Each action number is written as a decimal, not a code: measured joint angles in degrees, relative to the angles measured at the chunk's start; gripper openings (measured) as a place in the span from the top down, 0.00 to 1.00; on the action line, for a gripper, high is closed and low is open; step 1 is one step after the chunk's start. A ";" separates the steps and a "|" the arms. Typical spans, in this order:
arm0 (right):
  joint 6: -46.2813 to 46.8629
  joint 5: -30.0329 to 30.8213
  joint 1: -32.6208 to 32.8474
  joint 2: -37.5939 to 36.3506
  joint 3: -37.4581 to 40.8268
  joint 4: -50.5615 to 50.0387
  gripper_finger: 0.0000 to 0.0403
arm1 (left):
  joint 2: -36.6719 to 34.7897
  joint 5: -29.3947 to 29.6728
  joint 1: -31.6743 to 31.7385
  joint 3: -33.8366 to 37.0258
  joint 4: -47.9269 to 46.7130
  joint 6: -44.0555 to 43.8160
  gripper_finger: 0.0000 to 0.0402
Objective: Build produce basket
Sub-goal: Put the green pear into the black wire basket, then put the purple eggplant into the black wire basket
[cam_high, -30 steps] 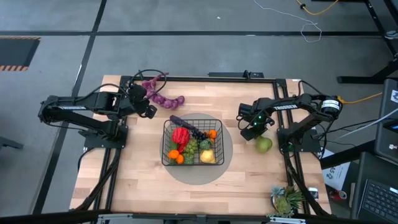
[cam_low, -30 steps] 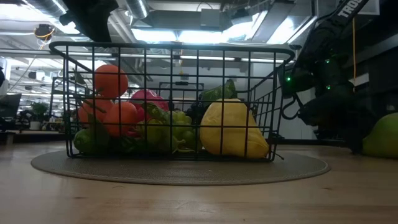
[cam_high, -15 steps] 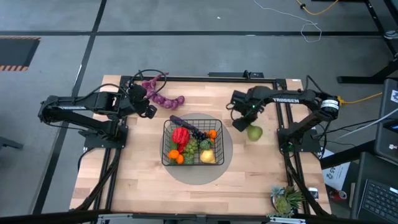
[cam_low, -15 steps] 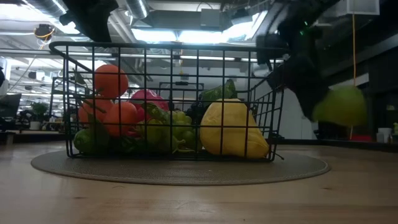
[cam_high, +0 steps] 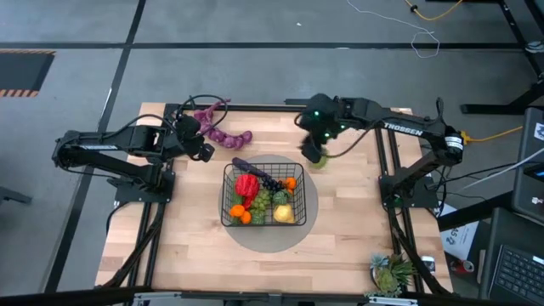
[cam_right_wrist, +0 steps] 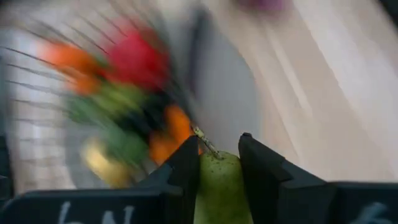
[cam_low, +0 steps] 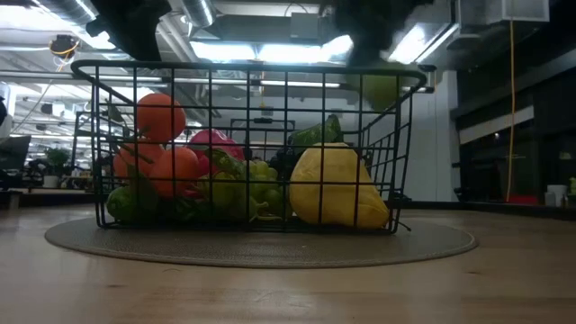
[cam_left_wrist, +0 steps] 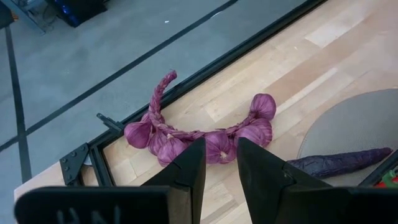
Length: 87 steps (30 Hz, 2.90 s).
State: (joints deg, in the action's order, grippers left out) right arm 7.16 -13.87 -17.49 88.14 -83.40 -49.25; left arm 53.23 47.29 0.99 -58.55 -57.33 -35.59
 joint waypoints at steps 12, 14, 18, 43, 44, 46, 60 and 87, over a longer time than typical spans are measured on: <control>-7.69 -13.63 10.49 1.89 8.90 53.62 0.77 | 0.00 0.00 0.00 -0.01 -0.01 -0.31 0.79; -7.70 -12.81 12.15 2.87 11.00 58.56 0.77 | 0.02 -0.04 -0.02 0.01 0.04 -0.28 0.79; -7.40 -9.84 14.57 4.40 14.66 61.91 0.77 | 0.02 -0.02 0.00 0.01 0.00 -0.31 0.79; -1.49 -0.16 18.22 7.30 14.23 64.47 0.50 | 0.02 -0.44 -0.02 -0.01 0.38 -0.45 0.79; -1.41 -0.16 18.18 7.30 14.23 64.52 0.47 | 0.02 -0.44 0.00 0.01 0.38 -0.35 0.79; -1.27 -0.20 17.94 7.30 14.23 64.62 0.44 | 0.00 -0.44 0.00 0.01 0.36 -0.33 0.79; -1.57 13.46 12.11 -1.45 14.14 56.44 0.43 | 0.01 -3.24 -0.02 0.00 1.36 -2.82 0.79; 16.79 44.27 3.08 -6.87 14.17 5.53 0.44 | 14.05 -46.59 36.56 -0.10 23.35 17.23 0.79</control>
State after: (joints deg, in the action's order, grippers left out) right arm 23.95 30.41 -14.41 81.26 -69.23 -43.71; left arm 67.28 0.70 37.56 -58.65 -33.99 -18.37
